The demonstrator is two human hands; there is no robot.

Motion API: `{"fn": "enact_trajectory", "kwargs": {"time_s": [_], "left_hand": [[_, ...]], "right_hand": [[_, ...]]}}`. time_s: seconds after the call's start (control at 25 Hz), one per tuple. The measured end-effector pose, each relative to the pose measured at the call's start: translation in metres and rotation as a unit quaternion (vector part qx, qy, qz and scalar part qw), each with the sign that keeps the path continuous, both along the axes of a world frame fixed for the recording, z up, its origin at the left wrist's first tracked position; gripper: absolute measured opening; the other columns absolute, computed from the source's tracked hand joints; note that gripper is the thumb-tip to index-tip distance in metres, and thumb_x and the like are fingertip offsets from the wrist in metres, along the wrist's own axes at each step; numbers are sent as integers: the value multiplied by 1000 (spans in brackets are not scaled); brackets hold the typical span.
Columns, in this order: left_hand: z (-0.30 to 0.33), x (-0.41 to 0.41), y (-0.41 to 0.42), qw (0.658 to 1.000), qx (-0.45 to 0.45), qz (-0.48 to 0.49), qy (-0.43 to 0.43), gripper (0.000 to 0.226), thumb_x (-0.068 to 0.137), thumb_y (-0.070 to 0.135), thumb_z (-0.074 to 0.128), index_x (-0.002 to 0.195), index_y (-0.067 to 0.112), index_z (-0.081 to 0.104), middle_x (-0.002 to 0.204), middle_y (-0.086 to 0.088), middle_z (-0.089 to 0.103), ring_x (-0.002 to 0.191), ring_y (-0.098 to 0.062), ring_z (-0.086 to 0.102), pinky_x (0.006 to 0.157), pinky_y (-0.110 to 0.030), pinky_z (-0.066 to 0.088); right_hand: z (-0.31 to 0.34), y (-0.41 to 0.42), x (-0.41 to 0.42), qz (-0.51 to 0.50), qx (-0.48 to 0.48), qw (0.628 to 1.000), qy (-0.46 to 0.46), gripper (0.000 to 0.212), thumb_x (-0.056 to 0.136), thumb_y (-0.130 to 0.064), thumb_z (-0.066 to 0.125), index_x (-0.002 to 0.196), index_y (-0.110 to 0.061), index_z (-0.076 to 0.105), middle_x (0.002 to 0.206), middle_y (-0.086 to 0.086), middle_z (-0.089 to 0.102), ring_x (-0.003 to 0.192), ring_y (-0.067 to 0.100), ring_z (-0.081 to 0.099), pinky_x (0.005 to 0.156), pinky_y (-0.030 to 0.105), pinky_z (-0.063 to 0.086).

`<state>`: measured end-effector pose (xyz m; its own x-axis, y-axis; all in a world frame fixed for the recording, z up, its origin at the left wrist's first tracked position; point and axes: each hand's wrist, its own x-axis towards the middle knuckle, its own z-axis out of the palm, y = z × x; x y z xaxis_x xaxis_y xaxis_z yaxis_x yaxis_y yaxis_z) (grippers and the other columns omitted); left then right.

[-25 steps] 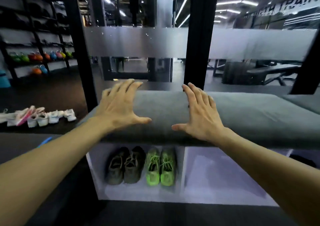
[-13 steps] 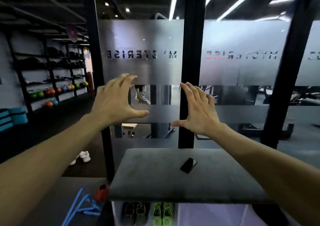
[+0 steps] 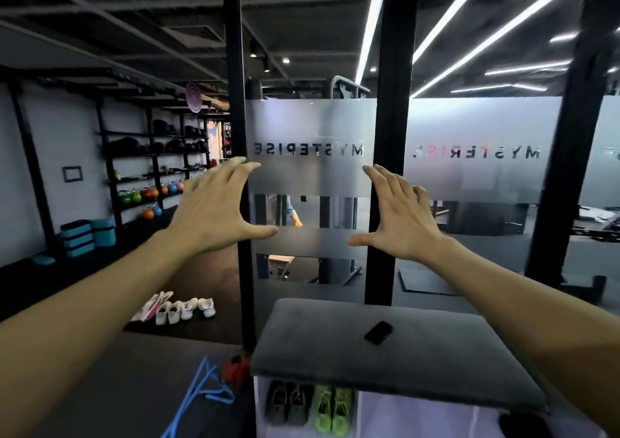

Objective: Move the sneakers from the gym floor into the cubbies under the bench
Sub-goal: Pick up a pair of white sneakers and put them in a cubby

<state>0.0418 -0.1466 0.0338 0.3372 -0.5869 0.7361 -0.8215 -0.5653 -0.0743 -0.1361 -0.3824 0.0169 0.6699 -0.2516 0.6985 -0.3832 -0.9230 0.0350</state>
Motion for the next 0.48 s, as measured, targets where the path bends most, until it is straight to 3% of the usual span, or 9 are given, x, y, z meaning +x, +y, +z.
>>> {"fn": "enact_trajectory", "kwargs": {"time_s": [0.24, 0.48], "left_hand": [[-2, -28, 107, 997, 16, 69, 17, 107, 56, 83, 56, 143, 32, 20, 152, 3, 23, 136, -23, 27, 107, -52, 25], [-5, -2, 210, 991, 34, 130, 22, 107, 57, 85, 54, 143, 34, 16, 153, 3, 21, 136, -24, 27, 108, -51, 23]], "right_hand": [[-8, 79, -5, 63, 8, 998, 12, 121, 58, -74, 66, 147, -26, 1, 155, -3, 10, 140, 22, 14, 109, 47, 17], [-16, 167, 49, 107, 24, 993, 36, 121, 56, -77, 64, 147, -28, 0, 155, -3, 10, 140, 22, 13, 111, 52, 17]]}}
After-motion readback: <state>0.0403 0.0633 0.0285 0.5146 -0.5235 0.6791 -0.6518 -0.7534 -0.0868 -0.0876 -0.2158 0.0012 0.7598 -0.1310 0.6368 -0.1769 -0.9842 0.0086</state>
